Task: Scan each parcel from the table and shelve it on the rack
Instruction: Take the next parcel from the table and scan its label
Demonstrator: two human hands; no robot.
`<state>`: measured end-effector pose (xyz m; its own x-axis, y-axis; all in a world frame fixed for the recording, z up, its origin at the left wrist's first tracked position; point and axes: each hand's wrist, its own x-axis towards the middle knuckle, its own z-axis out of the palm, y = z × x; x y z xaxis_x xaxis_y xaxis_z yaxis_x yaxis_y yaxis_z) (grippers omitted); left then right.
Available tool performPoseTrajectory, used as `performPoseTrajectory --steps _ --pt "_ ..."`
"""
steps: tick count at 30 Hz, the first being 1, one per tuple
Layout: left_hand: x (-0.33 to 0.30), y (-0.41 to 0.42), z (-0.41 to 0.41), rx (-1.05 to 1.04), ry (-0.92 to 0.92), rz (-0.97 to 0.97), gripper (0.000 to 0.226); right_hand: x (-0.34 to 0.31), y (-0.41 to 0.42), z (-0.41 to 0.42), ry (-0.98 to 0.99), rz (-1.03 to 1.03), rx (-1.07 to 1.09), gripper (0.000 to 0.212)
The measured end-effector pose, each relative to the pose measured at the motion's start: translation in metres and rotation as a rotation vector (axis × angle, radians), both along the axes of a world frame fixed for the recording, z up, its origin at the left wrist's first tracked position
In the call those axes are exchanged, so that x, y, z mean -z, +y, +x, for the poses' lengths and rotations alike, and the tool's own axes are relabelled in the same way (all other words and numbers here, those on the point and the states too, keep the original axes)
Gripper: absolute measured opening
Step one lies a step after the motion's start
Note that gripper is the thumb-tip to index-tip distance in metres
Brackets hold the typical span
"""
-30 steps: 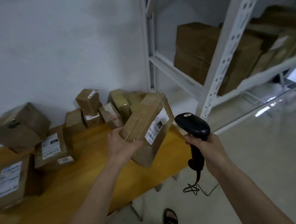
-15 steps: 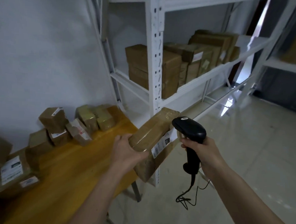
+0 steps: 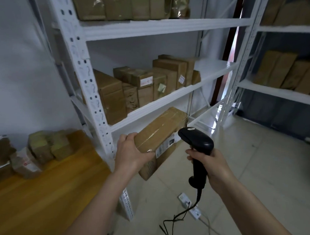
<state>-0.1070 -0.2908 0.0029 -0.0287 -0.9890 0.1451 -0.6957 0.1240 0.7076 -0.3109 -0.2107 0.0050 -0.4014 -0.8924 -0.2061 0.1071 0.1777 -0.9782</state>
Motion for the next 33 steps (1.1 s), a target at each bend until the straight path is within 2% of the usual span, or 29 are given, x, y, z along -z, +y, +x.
performPoseTrajectory --steps 13,22,26,33 --pt "-0.010 -0.045 -0.135 -0.023 0.159 -0.037 0.083 -0.004 -0.041 -0.139 -0.100 -0.067 0.065 0.017" --pt "-0.005 -0.126 -0.228 0.012 0.229 -0.056 0.101 0.000 -0.114 -0.217 -0.093 -0.079 0.101 0.022" --pt "-0.016 -0.165 -0.255 0.045 0.247 -0.072 0.095 -0.013 -0.167 -0.244 -0.072 -0.103 0.066 0.029" --pt "-0.062 -0.227 -0.270 0.053 0.243 -0.239 0.083 -0.062 -0.238 -0.271 -0.066 -0.196 -0.014 0.023"
